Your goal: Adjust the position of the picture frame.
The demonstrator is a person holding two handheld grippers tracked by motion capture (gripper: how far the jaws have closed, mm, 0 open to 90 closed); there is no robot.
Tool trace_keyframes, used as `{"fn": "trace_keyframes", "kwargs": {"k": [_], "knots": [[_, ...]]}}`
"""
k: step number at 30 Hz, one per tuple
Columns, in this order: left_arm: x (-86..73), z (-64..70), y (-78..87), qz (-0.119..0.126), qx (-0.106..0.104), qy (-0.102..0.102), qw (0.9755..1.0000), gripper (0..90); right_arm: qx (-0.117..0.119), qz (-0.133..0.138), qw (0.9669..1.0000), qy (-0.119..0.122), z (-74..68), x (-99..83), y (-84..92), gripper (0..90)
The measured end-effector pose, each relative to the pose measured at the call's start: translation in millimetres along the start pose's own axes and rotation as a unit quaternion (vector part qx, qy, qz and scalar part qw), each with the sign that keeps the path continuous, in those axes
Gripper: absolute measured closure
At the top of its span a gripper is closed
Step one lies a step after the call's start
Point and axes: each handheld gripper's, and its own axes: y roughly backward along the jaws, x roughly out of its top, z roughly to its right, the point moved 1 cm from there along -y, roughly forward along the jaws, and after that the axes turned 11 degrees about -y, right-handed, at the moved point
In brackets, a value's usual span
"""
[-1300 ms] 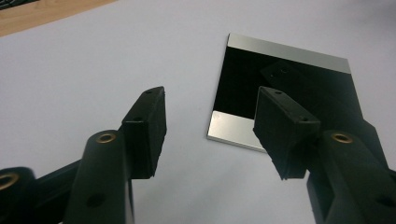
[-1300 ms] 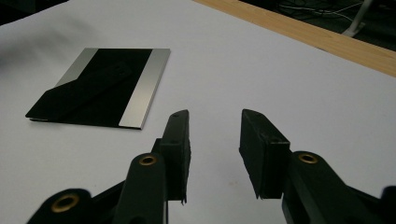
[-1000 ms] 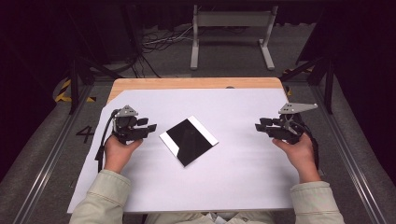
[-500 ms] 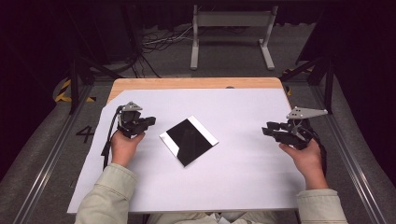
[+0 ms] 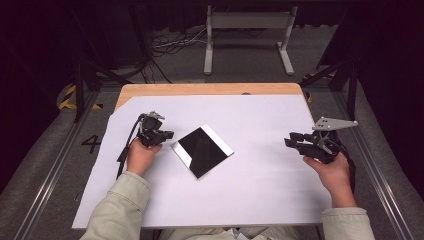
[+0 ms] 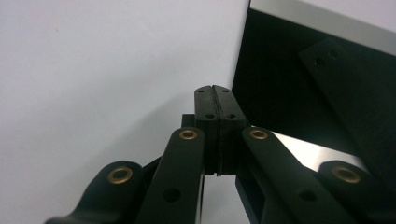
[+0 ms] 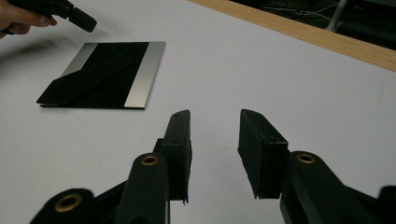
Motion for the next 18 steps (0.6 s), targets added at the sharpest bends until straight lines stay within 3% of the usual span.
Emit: {"fn": "trace_keyframes", "kwargs": {"k": [9,18], "knots": [[-3.4,-1.2,-7.1,-0.036,-0.03,0.017,0.9988,89.9,0.003,-0.003,1.0,-0.001,-0.7,0.1,0.1,63.7],[-4.3,-2.7,-7.1,-0.038,-0.032,0.024,0.9984,90.0,0.005,-0.002,1.0,-0.001,-0.6,0.2,-0.4,63.4]]}}
